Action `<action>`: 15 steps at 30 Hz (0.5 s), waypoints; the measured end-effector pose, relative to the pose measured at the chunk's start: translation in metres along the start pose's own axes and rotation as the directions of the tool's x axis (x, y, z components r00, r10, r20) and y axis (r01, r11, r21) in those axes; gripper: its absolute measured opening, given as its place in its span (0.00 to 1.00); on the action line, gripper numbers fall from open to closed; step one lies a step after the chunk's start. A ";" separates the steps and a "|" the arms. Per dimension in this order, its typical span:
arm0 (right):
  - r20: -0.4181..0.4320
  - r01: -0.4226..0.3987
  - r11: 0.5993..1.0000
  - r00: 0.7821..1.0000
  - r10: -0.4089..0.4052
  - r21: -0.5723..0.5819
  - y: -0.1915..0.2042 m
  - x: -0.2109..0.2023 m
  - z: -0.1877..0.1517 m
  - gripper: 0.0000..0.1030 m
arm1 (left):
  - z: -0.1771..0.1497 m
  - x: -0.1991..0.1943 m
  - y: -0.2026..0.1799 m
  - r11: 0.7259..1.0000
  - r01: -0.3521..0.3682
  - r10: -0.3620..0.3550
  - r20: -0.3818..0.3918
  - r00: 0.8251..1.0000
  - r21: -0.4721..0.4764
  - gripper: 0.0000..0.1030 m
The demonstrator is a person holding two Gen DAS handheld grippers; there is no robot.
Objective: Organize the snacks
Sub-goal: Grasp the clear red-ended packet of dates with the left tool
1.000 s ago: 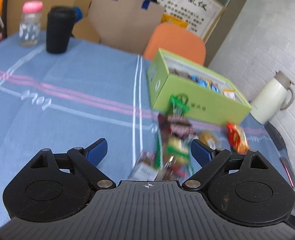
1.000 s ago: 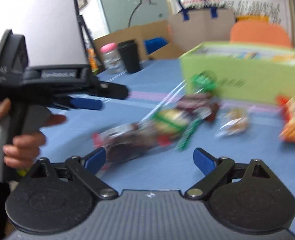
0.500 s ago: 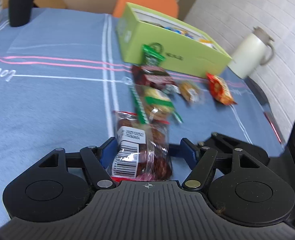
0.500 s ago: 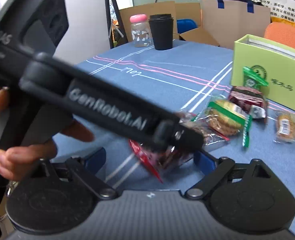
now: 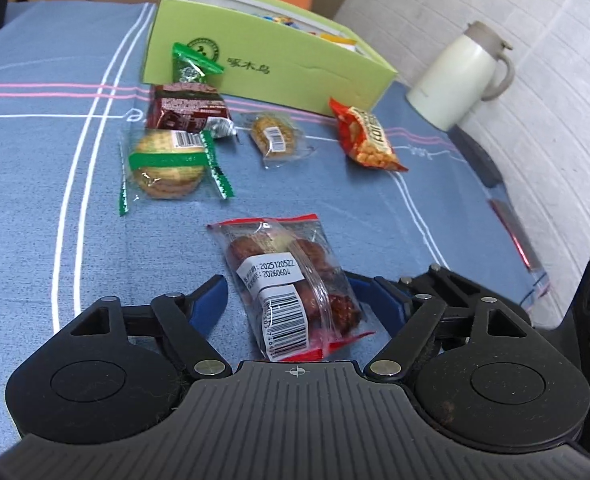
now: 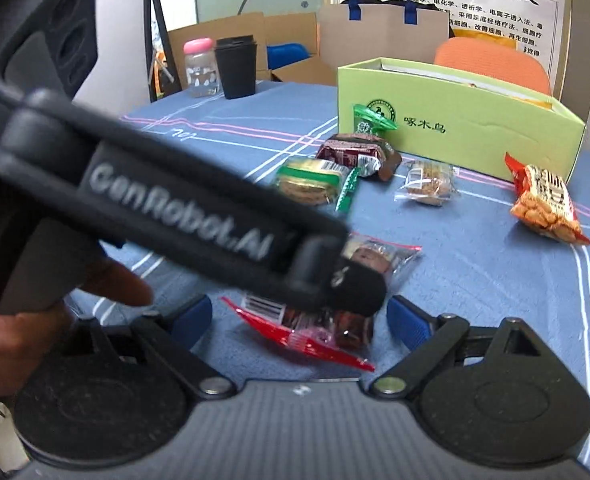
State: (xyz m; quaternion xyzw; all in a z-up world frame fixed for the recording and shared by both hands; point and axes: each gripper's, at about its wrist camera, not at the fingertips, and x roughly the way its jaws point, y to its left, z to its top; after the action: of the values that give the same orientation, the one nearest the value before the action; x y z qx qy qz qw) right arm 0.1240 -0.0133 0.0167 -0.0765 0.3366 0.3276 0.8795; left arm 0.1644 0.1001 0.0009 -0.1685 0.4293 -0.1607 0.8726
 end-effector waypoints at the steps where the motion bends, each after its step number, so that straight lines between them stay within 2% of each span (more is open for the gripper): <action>1: 0.005 0.014 1.000 1.000 -0.014 -0.017 0.003 0.001 -0.001 0.91 | 0.000 0.001 -0.001 1.000 -0.007 0.007 0.003 1.000 0.000 0.66; 6: 0.041 0.014 1.000 0.999 -0.013 -0.006 -0.002 0.001 -0.007 0.91 | -0.001 0.004 -0.009 0.998 -0.056 0.055 0.003 0.998 0.032 0.62; 10: 0.025 0.037 0.999 0.999 -0.037 0.010 -0.007 -0.003 -0.005 0.90 | 0.001 0.004 -0.009 0.998 -0.048 0.048 -0.010 0.999 0.039 0.57; 15: 0.042 0.015 1.000 0.999 -0.016 0.017 -0.005 0.001 -0.001 0.90 | 0.000 0.006 -0.011 0.998 -0.052 0.053 -0.015 0.998 0.047 0.56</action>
State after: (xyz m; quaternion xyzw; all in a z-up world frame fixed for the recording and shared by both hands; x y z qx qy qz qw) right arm 0.1271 -0.0165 0.0151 -0.0648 0.3202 0.3196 0.8894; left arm 0.1670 0.0875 0.0014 -0.1356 0.4366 -0.1490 0.8768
